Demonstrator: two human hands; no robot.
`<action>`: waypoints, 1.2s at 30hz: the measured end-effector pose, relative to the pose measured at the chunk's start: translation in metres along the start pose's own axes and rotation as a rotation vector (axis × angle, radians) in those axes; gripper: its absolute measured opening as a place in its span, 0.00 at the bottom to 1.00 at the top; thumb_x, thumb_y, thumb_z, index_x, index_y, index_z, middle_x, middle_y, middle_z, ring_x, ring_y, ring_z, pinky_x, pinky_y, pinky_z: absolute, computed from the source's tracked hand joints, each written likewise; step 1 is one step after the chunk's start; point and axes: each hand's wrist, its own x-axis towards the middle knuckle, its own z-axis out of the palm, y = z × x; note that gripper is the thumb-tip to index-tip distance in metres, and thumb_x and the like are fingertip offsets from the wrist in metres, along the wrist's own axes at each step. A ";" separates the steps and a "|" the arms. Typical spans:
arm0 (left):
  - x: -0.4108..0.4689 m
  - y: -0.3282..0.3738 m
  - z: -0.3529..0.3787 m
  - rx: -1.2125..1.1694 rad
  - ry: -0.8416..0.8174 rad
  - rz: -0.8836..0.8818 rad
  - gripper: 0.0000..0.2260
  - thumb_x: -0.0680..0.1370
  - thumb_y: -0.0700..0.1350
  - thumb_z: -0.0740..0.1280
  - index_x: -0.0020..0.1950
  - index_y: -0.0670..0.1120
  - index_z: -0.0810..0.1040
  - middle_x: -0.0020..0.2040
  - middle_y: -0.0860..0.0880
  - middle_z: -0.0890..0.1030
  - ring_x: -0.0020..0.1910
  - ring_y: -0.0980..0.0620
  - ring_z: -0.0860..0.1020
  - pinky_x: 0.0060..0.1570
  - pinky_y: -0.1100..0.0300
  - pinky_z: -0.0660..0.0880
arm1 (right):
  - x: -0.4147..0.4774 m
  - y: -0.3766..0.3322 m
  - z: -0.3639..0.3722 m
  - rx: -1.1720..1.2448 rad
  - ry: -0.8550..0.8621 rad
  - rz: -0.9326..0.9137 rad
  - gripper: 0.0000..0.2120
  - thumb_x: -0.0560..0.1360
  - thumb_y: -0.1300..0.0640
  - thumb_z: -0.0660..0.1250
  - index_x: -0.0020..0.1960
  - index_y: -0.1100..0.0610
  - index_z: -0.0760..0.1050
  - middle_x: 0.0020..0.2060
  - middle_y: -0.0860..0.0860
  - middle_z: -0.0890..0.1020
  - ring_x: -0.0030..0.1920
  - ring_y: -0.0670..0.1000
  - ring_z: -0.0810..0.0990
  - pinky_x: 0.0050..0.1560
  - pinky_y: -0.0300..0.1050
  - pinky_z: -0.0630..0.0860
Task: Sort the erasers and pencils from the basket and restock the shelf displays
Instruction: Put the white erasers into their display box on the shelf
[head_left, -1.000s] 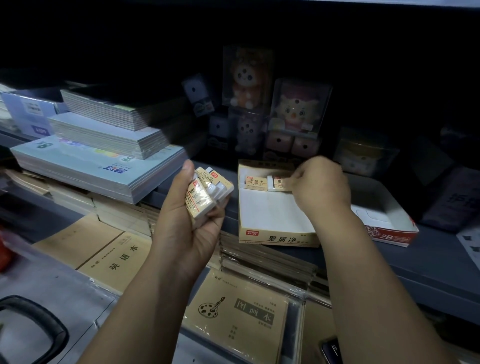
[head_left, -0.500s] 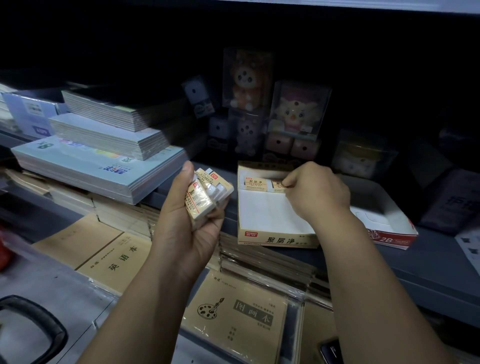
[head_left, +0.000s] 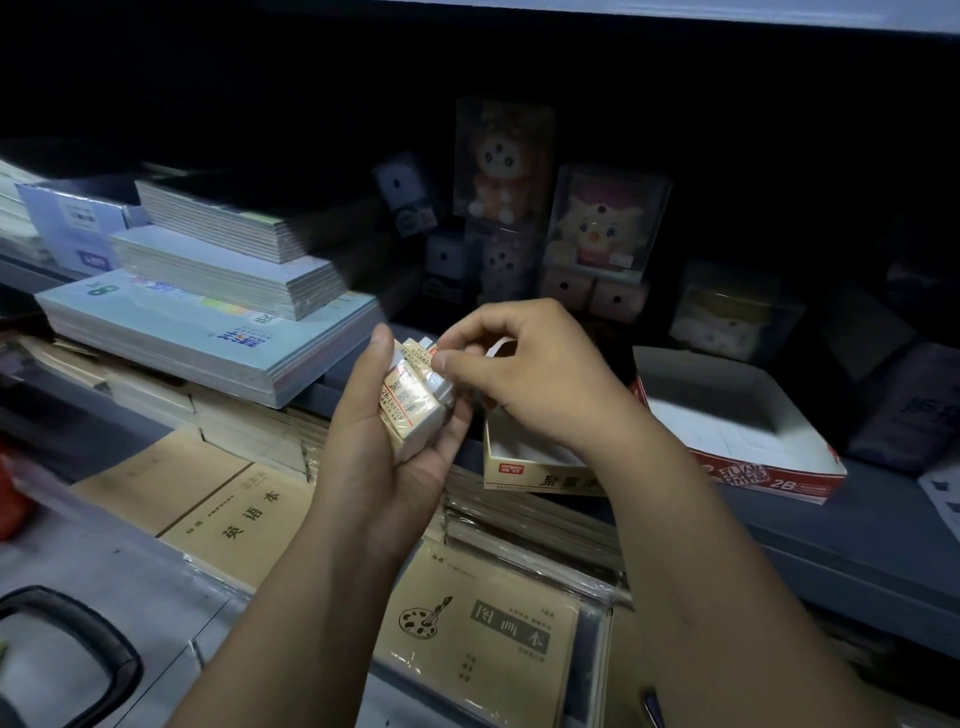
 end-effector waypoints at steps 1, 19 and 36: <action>0.000 0.000 -0.001 -0.011 0.001 -0.002 0.23 0.79 0.53 0.69 0.68 0.38 0.77 0.61 0.38 0.83 0.60 0.44 0.83 0.63 0.53 0.76 | -0.001 -0.001 0.001 -0.014 -0.007 0.009 0.02 0.73 0.56 0.76 0.46 0.53 0.86 0.34 0.45 0.83 0.31 0.36 0.77 0.37 0.31 0.73; -0.001 -0.002 0.005 -0.008 0.000 0.021 0.21 0.81 0.54 0.66 0.61 0.37 0.78 0.57 0.39 0.85 0.53 0.44 0.86 0.56 0.53 0.82 | -0.006 -0.013 0.001 -0.050 -0.177 0.024 0.19 0.65 0.51 0.83 0.53 0.46 0.83 0.46 0.46 0.81 0.35 0.38 0.78 0.41 0.38 0.75; 0.003 -0.002 -0.002 -0.047 0.028 0.058 0.16 0.81 0.44 0.66 0.64 0.36 0.78 0.57 0.41 0.84 0.56 0.46 0.84 0.52 0.57 0.81 | -0.001 0.002 -0.010 0.592 -0.085 0.285 0.05 0.74 0.65 0.74 0.49 0.64 0.82 0.37 0.58 0.83 0.30 0.50 0.78 0.29 0.41 0.79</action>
